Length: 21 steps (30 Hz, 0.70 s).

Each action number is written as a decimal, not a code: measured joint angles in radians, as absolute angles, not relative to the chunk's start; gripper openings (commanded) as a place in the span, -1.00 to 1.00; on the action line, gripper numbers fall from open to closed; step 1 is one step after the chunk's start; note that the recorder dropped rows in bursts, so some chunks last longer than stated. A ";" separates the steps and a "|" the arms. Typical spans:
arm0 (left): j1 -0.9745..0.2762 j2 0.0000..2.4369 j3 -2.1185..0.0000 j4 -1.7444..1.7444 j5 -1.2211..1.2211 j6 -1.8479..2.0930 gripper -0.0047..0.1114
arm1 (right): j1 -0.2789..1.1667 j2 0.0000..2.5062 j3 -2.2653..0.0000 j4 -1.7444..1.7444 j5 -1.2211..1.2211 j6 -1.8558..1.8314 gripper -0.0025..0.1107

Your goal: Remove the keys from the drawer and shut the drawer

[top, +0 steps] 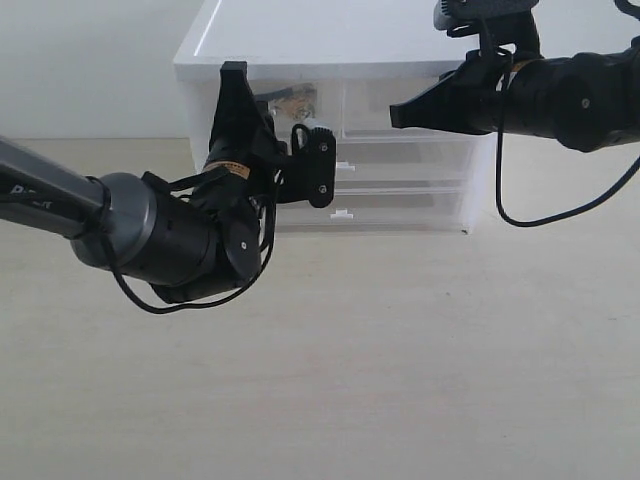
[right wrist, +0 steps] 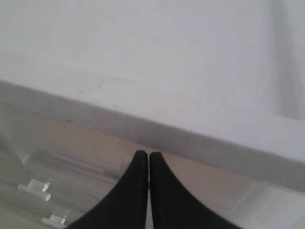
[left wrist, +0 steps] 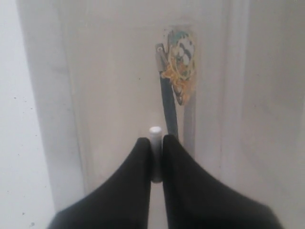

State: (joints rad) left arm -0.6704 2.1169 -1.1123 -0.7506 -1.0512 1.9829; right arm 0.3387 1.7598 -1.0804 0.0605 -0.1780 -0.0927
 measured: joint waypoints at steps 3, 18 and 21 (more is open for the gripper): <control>-0.674 2.117 -1.114 -0.761 -1.053 1.987 -0.85 | 0.339 1.760 -1.080 0.060 -0.178 -0.093 -0.96; -0.687 2.127 -1.063 -0.752 -1.158 1.988 -0.85 | 0.339 1.760 -1.080 0.060 -0.176 -0.093 -0.96; -0.689 2.127 -1.061 -0.772 -1.171 1.988 -0.85 | 0.339 1.760 -1.080 0.060 -0.176 -0.095 -0.96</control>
